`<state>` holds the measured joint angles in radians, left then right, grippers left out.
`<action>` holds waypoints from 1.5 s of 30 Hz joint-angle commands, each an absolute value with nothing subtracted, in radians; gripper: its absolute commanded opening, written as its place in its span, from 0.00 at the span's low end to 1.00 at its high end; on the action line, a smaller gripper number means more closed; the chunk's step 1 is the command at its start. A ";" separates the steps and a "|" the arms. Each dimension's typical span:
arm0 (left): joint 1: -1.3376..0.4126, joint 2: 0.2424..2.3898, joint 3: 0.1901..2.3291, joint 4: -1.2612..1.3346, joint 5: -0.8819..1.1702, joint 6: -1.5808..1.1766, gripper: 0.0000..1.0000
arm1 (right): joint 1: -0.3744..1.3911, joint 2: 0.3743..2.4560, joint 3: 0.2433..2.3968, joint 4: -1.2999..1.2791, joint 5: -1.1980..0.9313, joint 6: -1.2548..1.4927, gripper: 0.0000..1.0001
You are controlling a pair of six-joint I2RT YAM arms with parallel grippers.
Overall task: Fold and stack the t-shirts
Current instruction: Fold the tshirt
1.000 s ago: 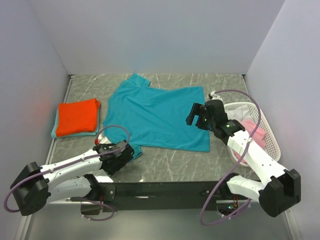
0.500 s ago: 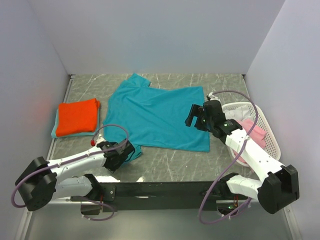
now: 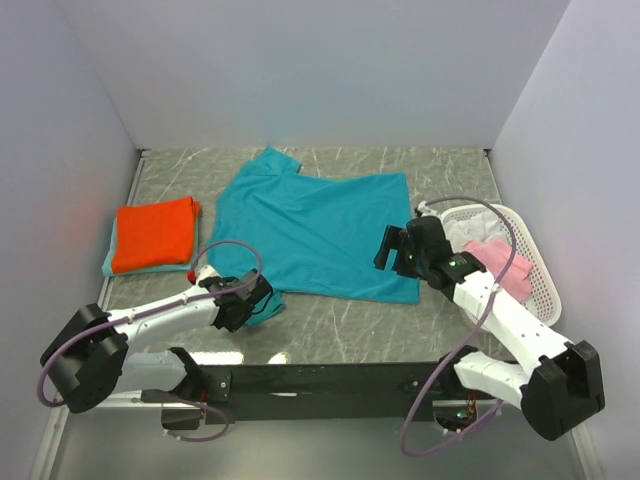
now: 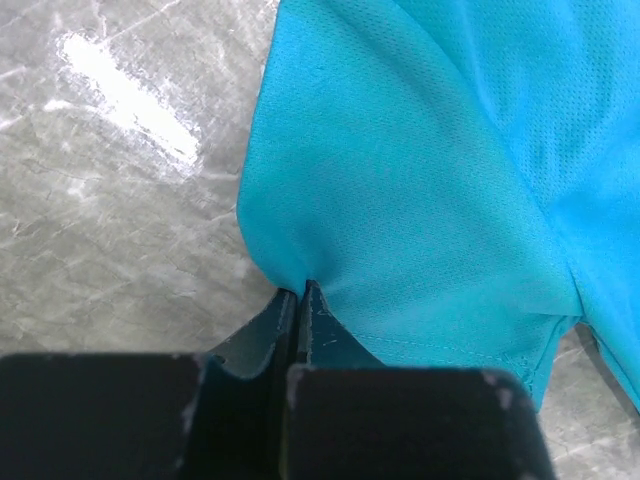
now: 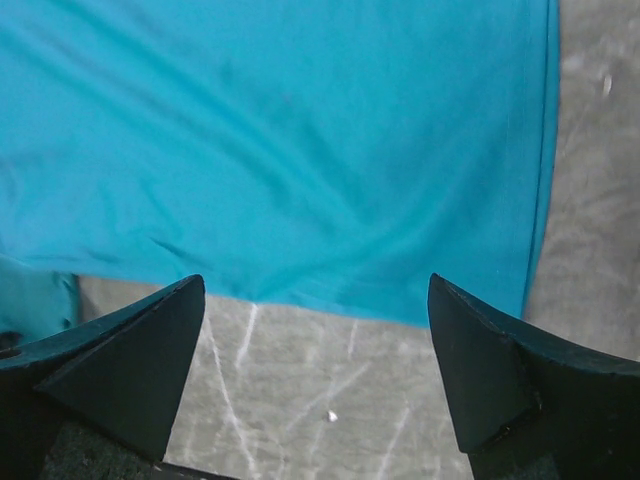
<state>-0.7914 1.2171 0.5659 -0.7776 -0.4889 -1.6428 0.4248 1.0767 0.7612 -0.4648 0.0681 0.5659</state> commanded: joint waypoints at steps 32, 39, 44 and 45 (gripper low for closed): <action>-0.787 1.032 0.500 -0.706 -0.482 -1.542 0.01 | 0.345 1.147 0.500 -0.408 0.209 0.781 0.68; -0.788 1.058 0.518 -0.723 -0.476 -1.549 0.01 | 0.342 1.181 0.486 -0.397 0.190 0.779 0.41; -0.787 1.023 0.522 -0.794 -0.451 -1.588 0.01 | 0.342 1.142 0.471 -0.434 0.183 0.778 0.24; -0.787 0.999 0.538 -0.877 -0.399 -1.609 0.01 | 0.341 1.071 0.445 -0.463 0.152 0.782 0.17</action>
